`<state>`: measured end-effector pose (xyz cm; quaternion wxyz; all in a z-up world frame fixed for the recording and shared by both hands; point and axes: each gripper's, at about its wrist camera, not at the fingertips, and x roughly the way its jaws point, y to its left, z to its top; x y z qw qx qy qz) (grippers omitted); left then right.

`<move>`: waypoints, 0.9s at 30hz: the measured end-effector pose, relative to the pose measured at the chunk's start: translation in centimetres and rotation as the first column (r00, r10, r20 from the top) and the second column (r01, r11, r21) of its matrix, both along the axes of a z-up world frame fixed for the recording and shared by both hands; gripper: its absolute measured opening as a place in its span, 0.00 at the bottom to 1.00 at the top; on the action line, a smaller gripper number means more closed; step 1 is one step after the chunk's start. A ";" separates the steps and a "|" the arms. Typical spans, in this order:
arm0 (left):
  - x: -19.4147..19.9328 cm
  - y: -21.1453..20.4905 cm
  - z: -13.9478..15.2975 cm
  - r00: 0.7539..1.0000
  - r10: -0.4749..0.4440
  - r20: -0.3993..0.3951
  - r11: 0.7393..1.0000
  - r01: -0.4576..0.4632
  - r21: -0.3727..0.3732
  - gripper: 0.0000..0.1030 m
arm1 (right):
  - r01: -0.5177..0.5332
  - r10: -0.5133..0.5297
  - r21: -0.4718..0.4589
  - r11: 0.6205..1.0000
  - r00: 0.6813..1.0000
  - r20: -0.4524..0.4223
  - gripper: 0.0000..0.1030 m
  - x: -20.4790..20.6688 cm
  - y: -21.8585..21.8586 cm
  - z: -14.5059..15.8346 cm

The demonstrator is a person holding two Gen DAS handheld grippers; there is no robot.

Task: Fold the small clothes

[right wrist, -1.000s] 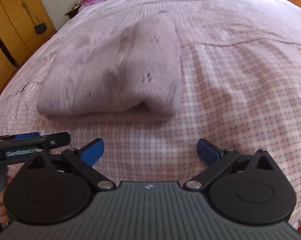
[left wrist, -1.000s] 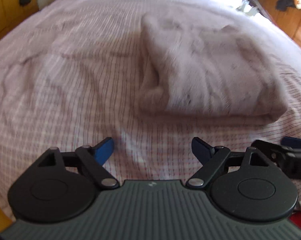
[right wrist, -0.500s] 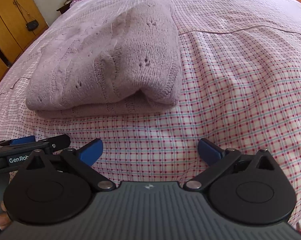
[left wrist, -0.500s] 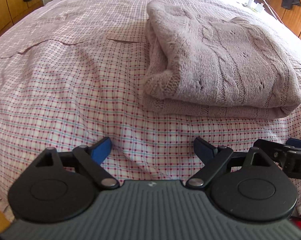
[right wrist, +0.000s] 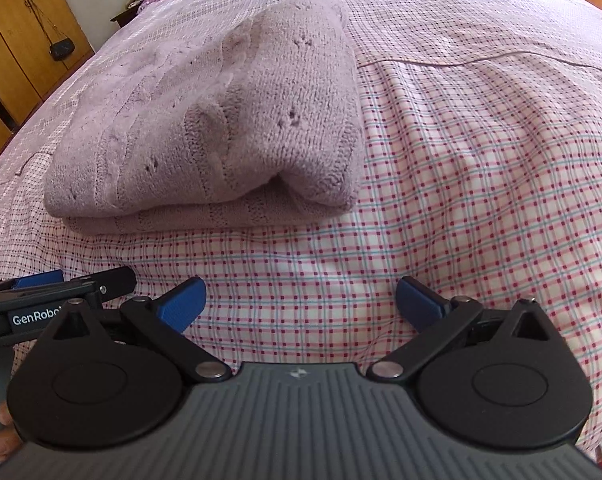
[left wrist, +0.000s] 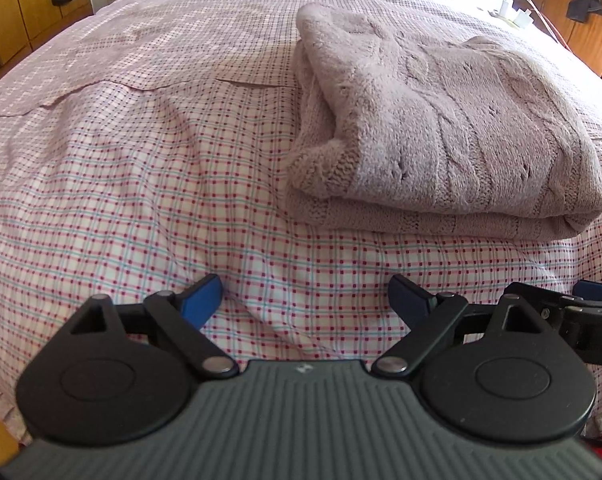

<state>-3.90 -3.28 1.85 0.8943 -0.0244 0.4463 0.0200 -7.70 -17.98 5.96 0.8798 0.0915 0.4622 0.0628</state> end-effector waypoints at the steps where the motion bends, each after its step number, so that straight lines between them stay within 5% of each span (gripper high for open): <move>1: 0.0 0.0 0.0 1.000 0.000 0.003 1.000 0.000 0.000 0.89 | 0.002 -0.002 0.003 1.000 1.000 0.001 1.00 0.0 0.0 0.0; 27: -1.2 -0.7 0.7 0.999 -0.025 0.032 1.000 0.025 -0.002 0.89 | 0.000 0.000 0.020 1.000 1.000 0.001 1.00 0.0 -0.4 -0.1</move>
